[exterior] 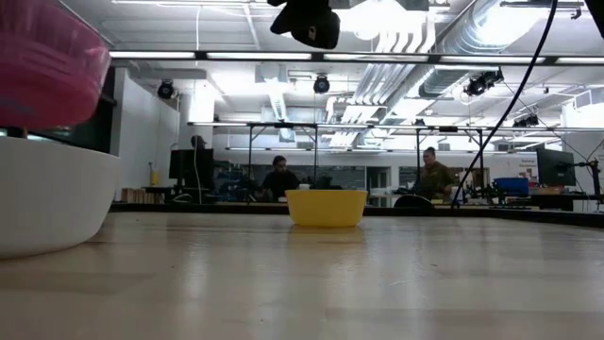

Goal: Nest bowls inside each other
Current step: Stack the red bowl on the blue bowl

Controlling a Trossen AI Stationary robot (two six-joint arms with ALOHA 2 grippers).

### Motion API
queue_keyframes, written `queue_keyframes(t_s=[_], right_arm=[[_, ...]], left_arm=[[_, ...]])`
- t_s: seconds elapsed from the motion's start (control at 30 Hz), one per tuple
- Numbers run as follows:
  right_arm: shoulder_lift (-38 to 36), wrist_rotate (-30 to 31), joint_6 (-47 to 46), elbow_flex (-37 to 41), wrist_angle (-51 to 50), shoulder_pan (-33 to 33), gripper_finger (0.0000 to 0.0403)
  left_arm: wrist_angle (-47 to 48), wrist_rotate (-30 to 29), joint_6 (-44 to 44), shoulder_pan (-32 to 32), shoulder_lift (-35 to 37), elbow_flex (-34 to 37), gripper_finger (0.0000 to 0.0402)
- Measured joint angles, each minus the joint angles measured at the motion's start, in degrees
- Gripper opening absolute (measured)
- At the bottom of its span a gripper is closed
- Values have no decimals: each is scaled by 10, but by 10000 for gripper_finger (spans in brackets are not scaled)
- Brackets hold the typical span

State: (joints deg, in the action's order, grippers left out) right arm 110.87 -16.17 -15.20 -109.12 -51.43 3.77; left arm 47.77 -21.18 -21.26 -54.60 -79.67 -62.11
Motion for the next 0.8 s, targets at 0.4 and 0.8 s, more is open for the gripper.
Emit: queue_keyframes(t_s=[0.4,0.8], right_arm=[[0,1,-24,0,27,3,136],[0,27,-33,0,29,26,136]], left_arm=[[-82,-4,-41,-14,-4,72,0],[-67,12,-35,-13,-5,74,0]])
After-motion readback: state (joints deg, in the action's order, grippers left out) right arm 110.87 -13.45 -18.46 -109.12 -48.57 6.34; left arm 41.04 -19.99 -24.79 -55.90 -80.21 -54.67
